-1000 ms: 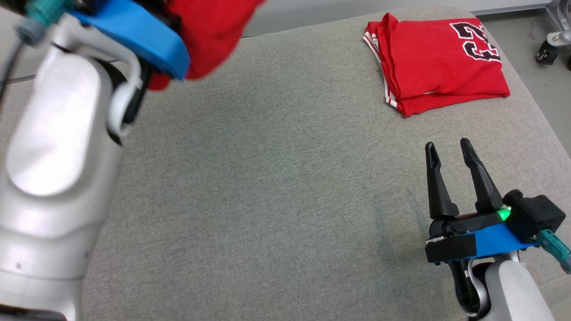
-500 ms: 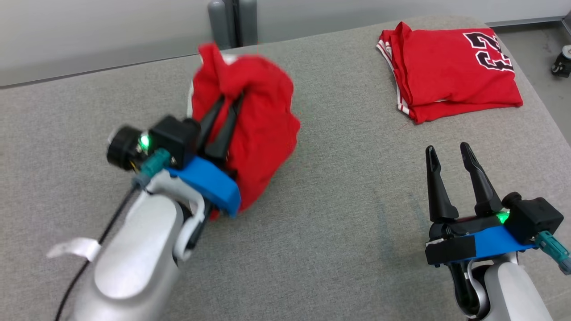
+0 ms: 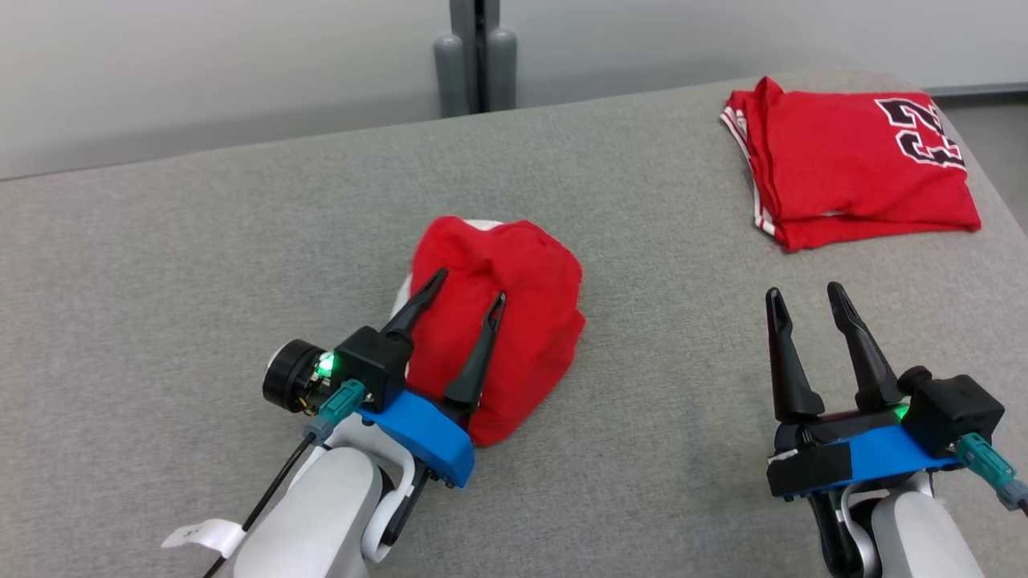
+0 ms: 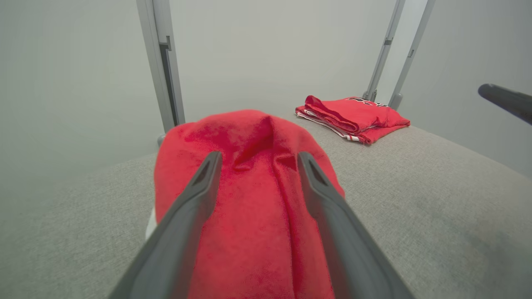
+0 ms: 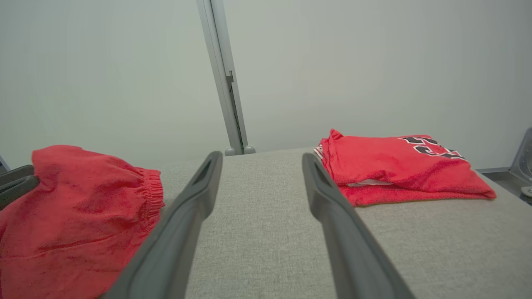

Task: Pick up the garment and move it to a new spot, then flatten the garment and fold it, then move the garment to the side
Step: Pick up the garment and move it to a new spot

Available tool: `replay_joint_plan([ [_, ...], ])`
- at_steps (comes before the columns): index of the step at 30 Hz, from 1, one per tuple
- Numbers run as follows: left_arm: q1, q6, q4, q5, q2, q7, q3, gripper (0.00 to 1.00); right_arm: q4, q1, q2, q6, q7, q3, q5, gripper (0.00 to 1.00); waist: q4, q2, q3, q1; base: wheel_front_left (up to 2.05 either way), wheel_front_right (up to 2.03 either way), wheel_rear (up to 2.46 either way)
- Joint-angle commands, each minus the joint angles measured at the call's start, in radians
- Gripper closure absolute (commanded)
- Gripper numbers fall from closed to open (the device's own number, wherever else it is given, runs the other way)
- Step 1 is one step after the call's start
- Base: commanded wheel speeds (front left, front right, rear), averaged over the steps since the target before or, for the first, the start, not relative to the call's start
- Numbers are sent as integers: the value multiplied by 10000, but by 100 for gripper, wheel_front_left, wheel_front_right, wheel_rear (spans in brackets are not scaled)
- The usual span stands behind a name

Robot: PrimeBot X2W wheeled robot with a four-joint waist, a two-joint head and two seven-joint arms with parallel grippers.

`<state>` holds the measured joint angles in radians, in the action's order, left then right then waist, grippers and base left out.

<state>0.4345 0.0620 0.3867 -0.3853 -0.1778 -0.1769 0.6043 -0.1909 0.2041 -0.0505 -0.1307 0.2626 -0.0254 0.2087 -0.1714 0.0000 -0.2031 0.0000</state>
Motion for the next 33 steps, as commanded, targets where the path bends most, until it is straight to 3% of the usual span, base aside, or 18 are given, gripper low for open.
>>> replay_joint_plan([
  [1,73,-87,-48,81,3,-194,-49,0,-59,-116,-1,-1,27,42,-94,0,126,0,135,0,0,0,0],
  [13,-846,-1094,-603,-174,-636,-854,-1501,0,-168,-531,-4,-1,-43,121,-196,0,907,0,961,0,0,0,0],
  [22,-2270,-1734,-1976,185,-1063,-887,-3155,0,-18,-754,-4,-1,-209,403,-303,0,1520,0,1266,0,0,0,0],
  [33,-3847,-1323,-2333,535,-883,-891,-4369,0,25,-1162,-5,-1,-393,640,-383,0,1897,0,1524,0,0,0,0],
])
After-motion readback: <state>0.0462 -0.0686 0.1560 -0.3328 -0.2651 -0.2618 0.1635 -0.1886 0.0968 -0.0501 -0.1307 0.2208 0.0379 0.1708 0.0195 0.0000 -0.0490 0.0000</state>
